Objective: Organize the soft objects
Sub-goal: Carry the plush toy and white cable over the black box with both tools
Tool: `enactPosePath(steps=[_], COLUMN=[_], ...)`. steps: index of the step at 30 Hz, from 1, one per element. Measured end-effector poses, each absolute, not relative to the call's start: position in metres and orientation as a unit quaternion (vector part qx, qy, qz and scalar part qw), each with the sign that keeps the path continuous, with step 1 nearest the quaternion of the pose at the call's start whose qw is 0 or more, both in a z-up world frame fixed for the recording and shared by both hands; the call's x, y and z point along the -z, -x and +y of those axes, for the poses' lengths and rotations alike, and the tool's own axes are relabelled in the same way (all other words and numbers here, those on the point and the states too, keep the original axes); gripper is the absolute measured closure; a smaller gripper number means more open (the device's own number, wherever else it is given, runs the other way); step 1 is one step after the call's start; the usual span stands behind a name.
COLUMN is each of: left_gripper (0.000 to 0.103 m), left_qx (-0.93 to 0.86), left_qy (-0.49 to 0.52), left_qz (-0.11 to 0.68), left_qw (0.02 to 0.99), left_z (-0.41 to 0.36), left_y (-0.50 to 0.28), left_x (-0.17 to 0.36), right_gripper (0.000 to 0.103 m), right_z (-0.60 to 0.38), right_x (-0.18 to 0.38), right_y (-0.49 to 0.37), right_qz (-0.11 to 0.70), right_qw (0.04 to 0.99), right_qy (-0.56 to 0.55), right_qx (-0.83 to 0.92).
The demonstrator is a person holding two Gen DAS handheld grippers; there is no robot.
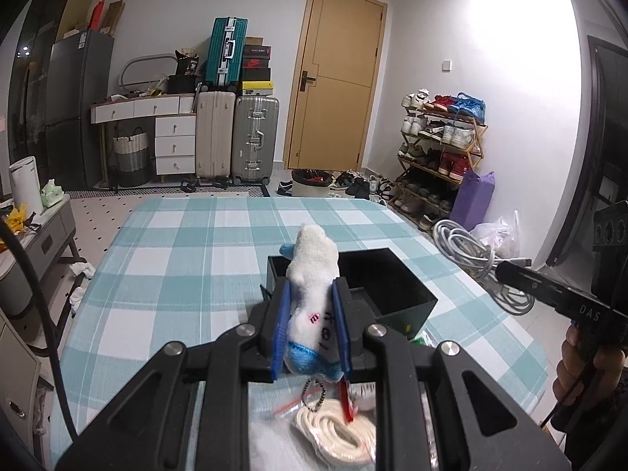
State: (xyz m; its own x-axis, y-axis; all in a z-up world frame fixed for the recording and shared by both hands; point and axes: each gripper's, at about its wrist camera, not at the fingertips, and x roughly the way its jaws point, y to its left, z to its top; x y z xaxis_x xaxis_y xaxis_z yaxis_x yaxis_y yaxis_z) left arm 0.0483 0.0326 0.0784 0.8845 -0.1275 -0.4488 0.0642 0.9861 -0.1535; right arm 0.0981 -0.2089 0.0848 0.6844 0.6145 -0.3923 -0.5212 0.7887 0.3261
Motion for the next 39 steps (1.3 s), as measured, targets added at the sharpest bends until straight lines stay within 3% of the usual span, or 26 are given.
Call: enactPosePath(steps=[39], left_gripper=[0.084], left_qx=[0.065], left_qy=[0.059], left_qz=[0.307], left_qw=[0.948], left_z=[0.005], left_y=[-0.150], left_x=[-0.039], right_gripper=[0.088], right_z=[-0.143], right_x=[-0.042], right_y=[-0.202], right_qz=[0.341], right_qw=[0.889], right_qy=[-0.025], right_qx=[-0.305])
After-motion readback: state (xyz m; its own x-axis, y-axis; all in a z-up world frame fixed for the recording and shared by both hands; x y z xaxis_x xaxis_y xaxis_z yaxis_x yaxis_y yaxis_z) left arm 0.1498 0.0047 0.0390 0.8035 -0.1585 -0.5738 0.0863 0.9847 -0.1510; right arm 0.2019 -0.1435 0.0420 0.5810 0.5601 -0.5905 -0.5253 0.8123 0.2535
